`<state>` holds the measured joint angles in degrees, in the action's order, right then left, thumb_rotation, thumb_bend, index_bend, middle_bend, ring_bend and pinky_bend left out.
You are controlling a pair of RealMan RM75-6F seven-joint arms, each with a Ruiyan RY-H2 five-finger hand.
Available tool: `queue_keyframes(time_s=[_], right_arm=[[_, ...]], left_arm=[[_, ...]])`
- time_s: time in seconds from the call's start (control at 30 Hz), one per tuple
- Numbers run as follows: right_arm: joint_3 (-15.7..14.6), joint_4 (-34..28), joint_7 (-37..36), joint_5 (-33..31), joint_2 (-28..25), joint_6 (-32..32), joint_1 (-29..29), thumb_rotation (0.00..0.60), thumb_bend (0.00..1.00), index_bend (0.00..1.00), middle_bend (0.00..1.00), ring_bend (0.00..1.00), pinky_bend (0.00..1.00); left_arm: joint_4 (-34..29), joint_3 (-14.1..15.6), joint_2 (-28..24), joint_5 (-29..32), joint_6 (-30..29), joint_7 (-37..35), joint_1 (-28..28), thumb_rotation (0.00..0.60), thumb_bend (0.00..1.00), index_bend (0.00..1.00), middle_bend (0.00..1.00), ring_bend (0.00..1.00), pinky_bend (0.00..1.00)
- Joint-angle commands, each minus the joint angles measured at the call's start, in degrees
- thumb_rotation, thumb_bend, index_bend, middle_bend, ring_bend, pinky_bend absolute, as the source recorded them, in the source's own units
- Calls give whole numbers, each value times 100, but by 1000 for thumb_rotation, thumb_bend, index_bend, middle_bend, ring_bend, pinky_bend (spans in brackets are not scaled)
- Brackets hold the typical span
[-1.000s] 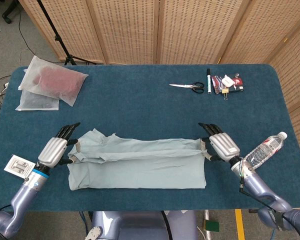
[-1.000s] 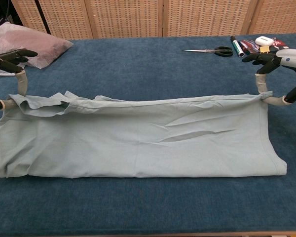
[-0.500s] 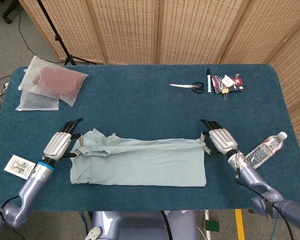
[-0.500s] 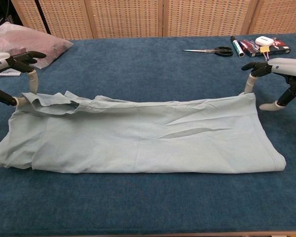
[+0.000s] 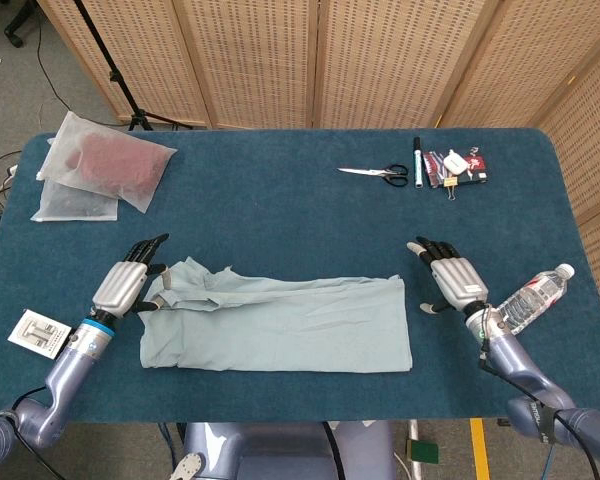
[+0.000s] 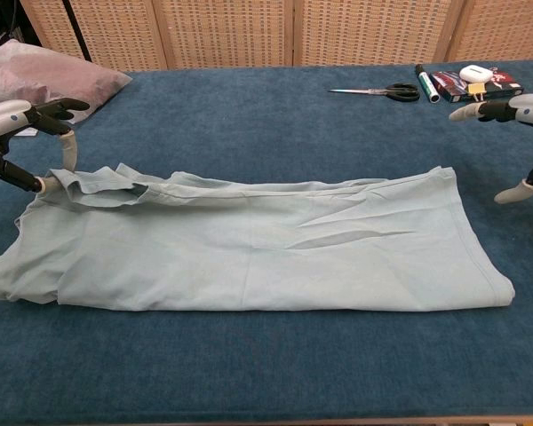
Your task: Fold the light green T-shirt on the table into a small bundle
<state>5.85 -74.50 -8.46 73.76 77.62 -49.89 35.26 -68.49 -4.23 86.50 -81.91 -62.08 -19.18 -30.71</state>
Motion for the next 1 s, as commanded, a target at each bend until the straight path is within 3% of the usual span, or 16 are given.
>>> queue_keyframes(time_s=[0.03,0.4,0.47,0.53,0.6,1.0], right_arm=[[-26,-537,47,84,-405,-385,-263,600,0,0,0,0,27],[-531,-1615,-123,831,-1393,-1268,-1001,600,0,0,0,0,27],[-622,-1691,-144,957,-1483,-1404,-1118,600,0,0,0,0,27],[-705,-1743,-157,1097,-1544,-1567,-1240,600,0,0,0,0,27],[-764,-1757,-179,1207,-1563,-1719,-1346,600,0,0,0,0,27],[-933,-1669,-368,1546,-1528,-2103,-1683,600,0,0,0,0,27]], left_arm=[[105,-39,71,79,90,20,-28,600,544,764,0,0,0],[562,-173,385,337,250,106,-57,600,535,728,0,0,0],[632,-195,428,416,298,180,-53,600,510,514,0,0,0],[665,-226,457,539,380,325,-48,600,469,135,0,0,0],[665,-274,467,701,486,485,-47,600,449,4,0,0,0],[435,-535,342,1233,642,987,-11,600,427,0,0,0,0]])
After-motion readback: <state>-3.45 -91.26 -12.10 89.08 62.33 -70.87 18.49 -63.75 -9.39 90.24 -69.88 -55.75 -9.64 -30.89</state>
